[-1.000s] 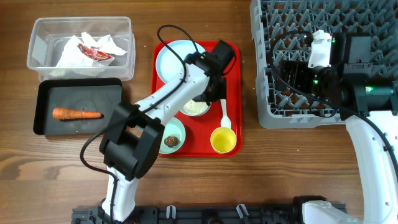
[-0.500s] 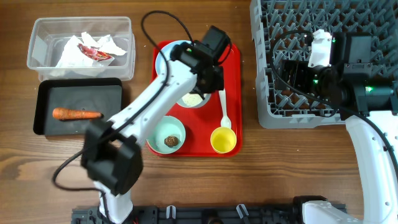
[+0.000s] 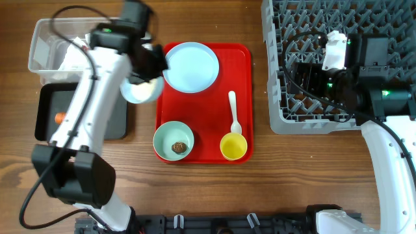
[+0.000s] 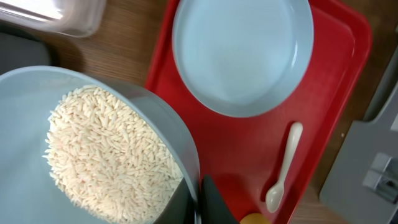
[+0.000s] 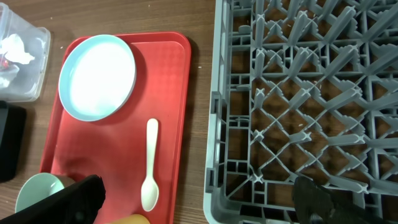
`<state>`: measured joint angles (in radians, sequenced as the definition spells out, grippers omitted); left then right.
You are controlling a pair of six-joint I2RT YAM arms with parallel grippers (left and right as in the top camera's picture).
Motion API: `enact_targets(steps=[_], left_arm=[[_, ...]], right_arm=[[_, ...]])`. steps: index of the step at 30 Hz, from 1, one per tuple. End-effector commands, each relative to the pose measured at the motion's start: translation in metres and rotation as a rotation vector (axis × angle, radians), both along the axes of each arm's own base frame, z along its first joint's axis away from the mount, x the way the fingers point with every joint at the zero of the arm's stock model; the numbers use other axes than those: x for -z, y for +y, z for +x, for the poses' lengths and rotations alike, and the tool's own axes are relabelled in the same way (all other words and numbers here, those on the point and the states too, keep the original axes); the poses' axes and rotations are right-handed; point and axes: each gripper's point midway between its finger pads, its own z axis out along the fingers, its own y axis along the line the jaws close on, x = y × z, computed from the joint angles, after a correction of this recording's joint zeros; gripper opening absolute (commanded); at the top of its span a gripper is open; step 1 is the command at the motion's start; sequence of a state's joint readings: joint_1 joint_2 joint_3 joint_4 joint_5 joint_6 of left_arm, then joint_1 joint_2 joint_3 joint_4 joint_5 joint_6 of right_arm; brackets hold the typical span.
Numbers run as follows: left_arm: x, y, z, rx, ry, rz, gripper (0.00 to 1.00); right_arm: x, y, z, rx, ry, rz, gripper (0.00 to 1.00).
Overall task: Sort waste into correct bins and load items into the dishwasher rack
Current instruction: 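Lift the rice bowl and move it over the black tray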
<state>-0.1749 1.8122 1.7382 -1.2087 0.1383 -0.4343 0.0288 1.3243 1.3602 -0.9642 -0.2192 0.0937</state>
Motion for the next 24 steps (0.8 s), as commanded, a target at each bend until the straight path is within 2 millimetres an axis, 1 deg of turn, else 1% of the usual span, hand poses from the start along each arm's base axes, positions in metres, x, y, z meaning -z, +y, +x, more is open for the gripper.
enact_targets(steps=[1, 4, 8, 12, 16, 20, 24], left_arm=[[-0.009, 0.024, 0.004, 0.030, -0.024, -0.112, 0.04], [-0.008, 0.045, 0.003, 0.045, -0.025, -0.178, 0.04], [0.002, 0.076, -0.004, 0.036, -0.017, -0.243, 0.04], [0.009, 0.089, -0.007, 0.044, -0.036, -0.329, 0.04], [0.013, 0.098, -0.010, 0.065, -0.076, -0.442, 0.04], [0.018, 0.110, -0.015, 0.050, -0.109, -0.524, 0.04], [0.018, 0.119, -0.022, 0.037, -0.155, -0.621, 0.04]], right_arm=[[-0.005, -0.004, 0.005, 0.023, -0.013, -0.006, 1.00], [-0.005, -0.004, 0.005, 0.023, -0.011, -0.006, 1.00], [-0.005, -0.004, 0.004, 0.023, -0.008, -0.005, 1.00], [-0.004, -0.004, 0.003, 0.025, -0.001, -0.005, 1.00], [-0.004, -0.004, 0.003, 0.025, -0.001, -0.005, 1.00], [-0.003, -0.004, 0.002, 0.025, 0.004, -0.005, 1.00], [-0.003, -0.004, 0.002, 0.025, 0.004, -0.005, 1.00]])
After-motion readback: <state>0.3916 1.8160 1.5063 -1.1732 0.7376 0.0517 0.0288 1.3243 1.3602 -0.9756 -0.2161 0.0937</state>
